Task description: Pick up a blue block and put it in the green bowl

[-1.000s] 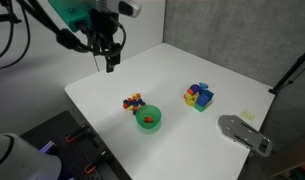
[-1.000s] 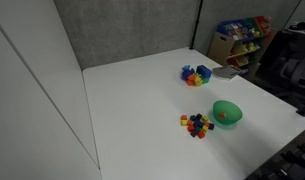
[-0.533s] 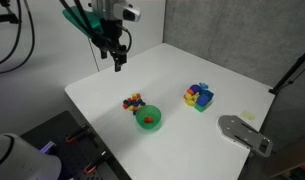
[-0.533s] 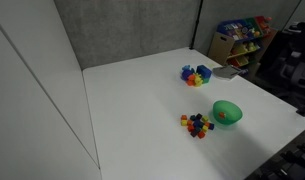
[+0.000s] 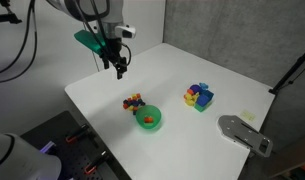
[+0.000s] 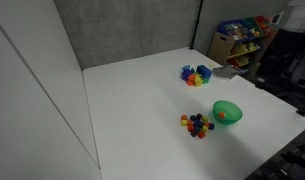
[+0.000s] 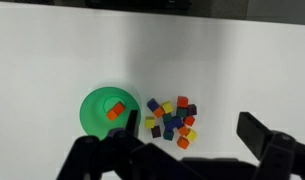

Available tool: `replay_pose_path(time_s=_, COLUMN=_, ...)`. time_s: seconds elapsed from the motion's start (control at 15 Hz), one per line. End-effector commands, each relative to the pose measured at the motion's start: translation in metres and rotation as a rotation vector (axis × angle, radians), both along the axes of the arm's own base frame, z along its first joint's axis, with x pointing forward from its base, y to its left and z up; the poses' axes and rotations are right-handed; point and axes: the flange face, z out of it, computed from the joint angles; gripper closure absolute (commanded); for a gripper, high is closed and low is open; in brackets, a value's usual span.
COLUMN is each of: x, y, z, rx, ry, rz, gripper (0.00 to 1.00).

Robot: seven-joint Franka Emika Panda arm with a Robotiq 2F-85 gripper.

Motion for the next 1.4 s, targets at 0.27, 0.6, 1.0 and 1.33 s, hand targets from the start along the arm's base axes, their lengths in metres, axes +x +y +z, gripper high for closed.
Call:
replay_pose_path(time_s=0.27, x=0.008, y=0.013, z=-0.083, rx=-0.063, ry=-0.014, rz=0.054, gripper=0.0)
replay_pose_path(time_s=0.6, x=0.013, y=0.015, z=-0.125, rx=-0.101, ry=-0.071, rz=0.089, gripper=0.0)
replay_pose_path(time_s=1.0, x=0.013, y=0.015, z=-0.14, rx=-0.083, ry=-0.049, rz=0.097, gripper=0.0)
replay_pose_path(time_s=1.33, x=0.015, y=0.017, z=-0.154, rx=-0.073, ry=-0.074, rz=0.111, gripper=0.0)
